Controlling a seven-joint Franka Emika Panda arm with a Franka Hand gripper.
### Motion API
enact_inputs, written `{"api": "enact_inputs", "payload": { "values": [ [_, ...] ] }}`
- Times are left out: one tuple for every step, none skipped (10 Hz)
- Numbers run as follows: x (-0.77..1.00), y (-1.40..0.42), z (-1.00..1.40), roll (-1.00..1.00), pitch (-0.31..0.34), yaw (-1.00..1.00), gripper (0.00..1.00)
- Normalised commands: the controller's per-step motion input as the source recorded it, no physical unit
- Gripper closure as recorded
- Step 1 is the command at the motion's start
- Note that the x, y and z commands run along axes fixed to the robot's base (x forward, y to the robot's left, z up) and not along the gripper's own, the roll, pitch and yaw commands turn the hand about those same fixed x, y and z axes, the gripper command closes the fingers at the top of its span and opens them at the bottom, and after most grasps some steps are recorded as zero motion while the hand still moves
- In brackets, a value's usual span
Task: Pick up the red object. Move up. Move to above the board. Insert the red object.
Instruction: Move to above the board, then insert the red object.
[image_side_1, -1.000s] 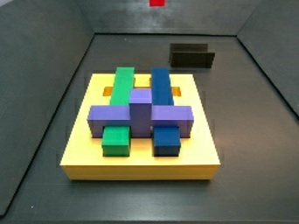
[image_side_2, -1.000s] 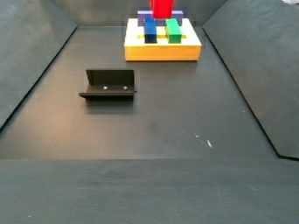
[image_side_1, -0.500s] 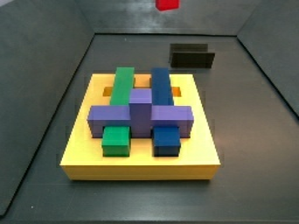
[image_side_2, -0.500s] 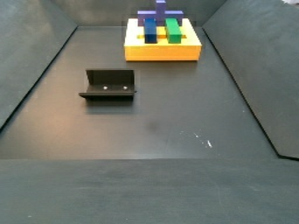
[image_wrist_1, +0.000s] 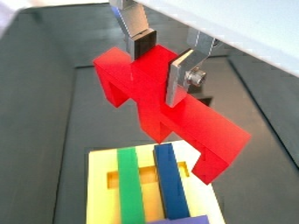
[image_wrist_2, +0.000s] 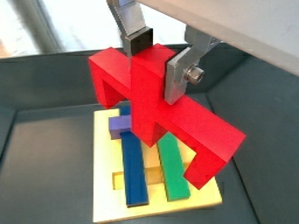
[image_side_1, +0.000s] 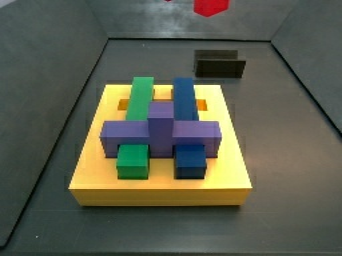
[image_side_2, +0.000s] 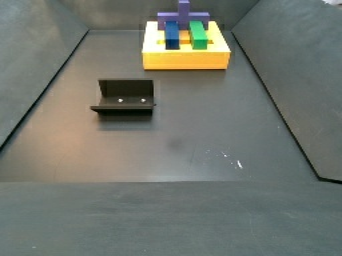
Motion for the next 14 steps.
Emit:
{"api": "enact_inputs", "payload": {
  "values": [
    [0.04, -0.12, 0.05, 0.01, 0.064, 1.00, 1.00],
    [0.04, -0.08, 0.04, 0.01, 0.072, 1.00, 1.00],
    [0.05, -0.05, 0.03, 0.01, 0.082, 1.00, 1.00],
    [0.05, -0.04, 0.03, 0.02, 0.096, 1.00, 1.00],
    [0.05, -0.03, 0.02, 0.02, 0.104, 1.00, 1.00],
    [0.05, -0.03, 0.03, 0.02, 0.118, 1.00, 1.00],
    [0.05, -0.03, 0.03, 0.03, 0.143, 1.00, 1.00],
    [0.05, -0.03, 0.03, 0.03, 0.171, 1.00, 1.00],
    [0.05, -0.02, 0.03, 0.05, 0.219, 0.98, 1.00],
    [0.06, -0.03, 0.03, 0.05, 0.209, 0.71, 1.00],
    [0.07, -0.03, 0.03, 0.04, 0.191, 0.47, 1.00],
    [0.07, -0.03, 0.03, 0.04, 0.164, 0.23, 1.00],
    [0.00, 0.00, -0.04, 0.00, 0.000, 0.00, 1.00],
    [0.03, 0.00, -0.03, -0.01, 0.000, 0.00, 1.00]
  ]
}}
